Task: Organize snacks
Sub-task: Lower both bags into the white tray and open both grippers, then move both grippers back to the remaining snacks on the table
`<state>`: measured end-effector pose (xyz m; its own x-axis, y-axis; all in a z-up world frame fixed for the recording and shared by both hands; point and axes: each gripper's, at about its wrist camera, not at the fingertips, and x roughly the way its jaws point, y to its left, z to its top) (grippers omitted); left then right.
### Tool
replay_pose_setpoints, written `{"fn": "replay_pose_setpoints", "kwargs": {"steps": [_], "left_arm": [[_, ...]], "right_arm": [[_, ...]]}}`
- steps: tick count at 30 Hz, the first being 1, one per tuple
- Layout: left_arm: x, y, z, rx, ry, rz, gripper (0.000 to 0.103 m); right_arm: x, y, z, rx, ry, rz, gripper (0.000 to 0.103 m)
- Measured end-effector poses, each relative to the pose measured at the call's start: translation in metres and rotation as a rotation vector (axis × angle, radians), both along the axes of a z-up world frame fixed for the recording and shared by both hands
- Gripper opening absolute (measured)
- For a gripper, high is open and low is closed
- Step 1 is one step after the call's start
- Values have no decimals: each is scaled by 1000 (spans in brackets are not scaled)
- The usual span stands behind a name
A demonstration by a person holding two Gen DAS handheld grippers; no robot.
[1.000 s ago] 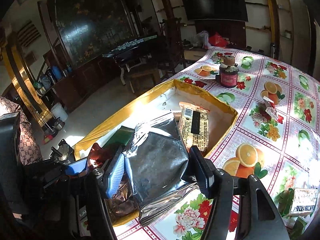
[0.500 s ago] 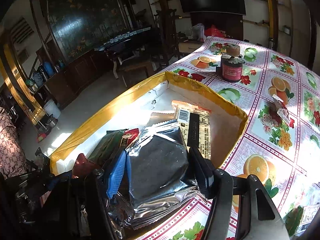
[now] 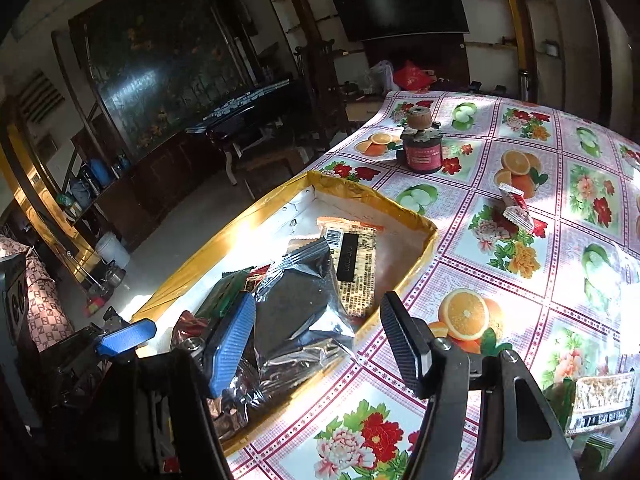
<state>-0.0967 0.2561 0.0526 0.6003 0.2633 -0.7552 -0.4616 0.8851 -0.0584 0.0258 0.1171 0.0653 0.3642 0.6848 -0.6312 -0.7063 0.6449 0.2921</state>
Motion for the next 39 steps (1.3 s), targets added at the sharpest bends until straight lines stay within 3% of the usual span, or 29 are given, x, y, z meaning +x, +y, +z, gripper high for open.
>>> {"fn": "replay_pose_setpoints", "kwargs": {"steps": [9, 19, 29, 39], "left_arm": [[0, -41, 11, 24, -16, -69, 79], [18, -120, 9, 31, 13, -231, 79], [27, -182, 7, 27, 44, -365, 79], [49, -214, -2, 4, 84, -447, 79]], "right_arm": [[-15, -118, 1, 10, -8, -184, 67], [-37, -230, -16, -22, 21, -382, 68], [-45, -272, -22, -23, 24, -447, 68], [-30, -265, -24, -33, 30, -431, 68]]}}
